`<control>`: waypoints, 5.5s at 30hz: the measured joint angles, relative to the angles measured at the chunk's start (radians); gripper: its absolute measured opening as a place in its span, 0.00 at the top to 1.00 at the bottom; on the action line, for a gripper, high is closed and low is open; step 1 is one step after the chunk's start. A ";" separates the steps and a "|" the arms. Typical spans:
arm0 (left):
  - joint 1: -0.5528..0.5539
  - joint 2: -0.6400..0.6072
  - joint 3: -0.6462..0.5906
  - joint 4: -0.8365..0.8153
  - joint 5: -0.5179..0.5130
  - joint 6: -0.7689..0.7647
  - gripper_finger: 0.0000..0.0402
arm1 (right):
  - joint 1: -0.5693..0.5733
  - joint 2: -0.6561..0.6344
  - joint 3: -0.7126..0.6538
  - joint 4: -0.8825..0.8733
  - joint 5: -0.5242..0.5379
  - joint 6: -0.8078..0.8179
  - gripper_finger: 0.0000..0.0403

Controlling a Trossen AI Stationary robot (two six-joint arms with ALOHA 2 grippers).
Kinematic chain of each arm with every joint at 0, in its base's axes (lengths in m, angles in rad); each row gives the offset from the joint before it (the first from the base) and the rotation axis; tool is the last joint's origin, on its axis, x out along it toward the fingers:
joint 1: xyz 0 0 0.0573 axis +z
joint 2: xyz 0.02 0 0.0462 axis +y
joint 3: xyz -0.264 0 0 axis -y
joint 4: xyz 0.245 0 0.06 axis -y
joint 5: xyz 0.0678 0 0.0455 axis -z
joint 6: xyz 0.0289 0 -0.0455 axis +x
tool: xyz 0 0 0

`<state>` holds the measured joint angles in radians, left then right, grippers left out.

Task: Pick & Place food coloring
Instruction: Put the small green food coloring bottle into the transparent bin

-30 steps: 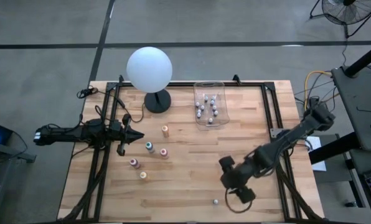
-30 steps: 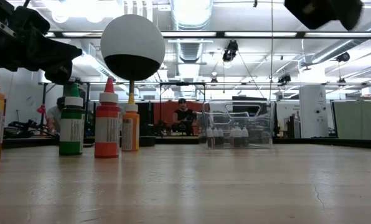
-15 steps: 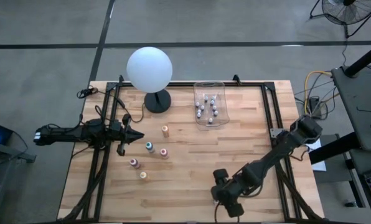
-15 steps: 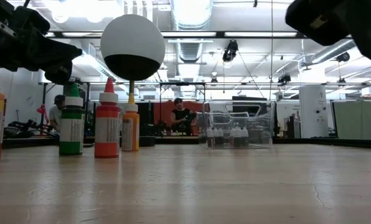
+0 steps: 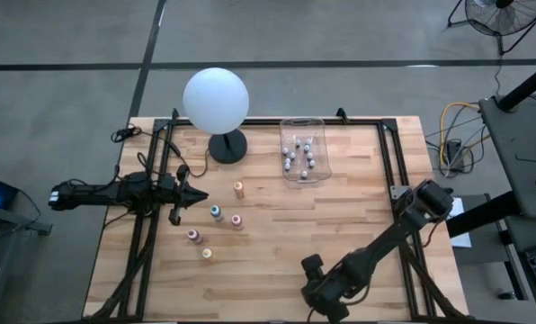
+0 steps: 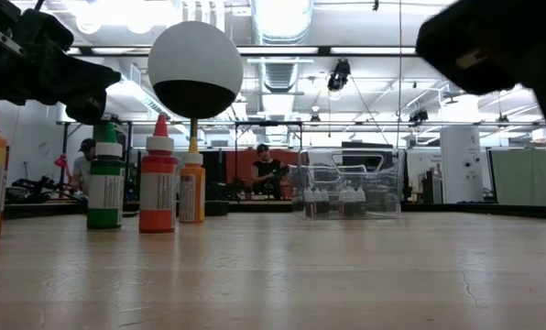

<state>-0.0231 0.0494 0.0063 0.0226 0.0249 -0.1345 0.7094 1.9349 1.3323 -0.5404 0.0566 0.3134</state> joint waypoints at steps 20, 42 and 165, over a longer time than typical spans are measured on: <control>0.000 0.000 0.000 0.000 0.000 0.000 1.00 | 0.000 0.038 0.000 0.006 0.015 -0.003 0.58; 0.000 0.000 0.000 0.000 0.000 0.000 1.00 | -0.011 -0.023 0.022 -0.089 0.022 -0.106 0.86; 0.000 0.000 0.000 0.000 0.000 0.000 1.00 | -1.216 -0.131 -0.070 -0.088 -0.171 -0.705 0.86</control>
<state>-0.0231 0.0494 0.0063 0.0223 0.0250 -0.1349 -0.5062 1.8035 1.2623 -0.6286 -0.1139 -0.3916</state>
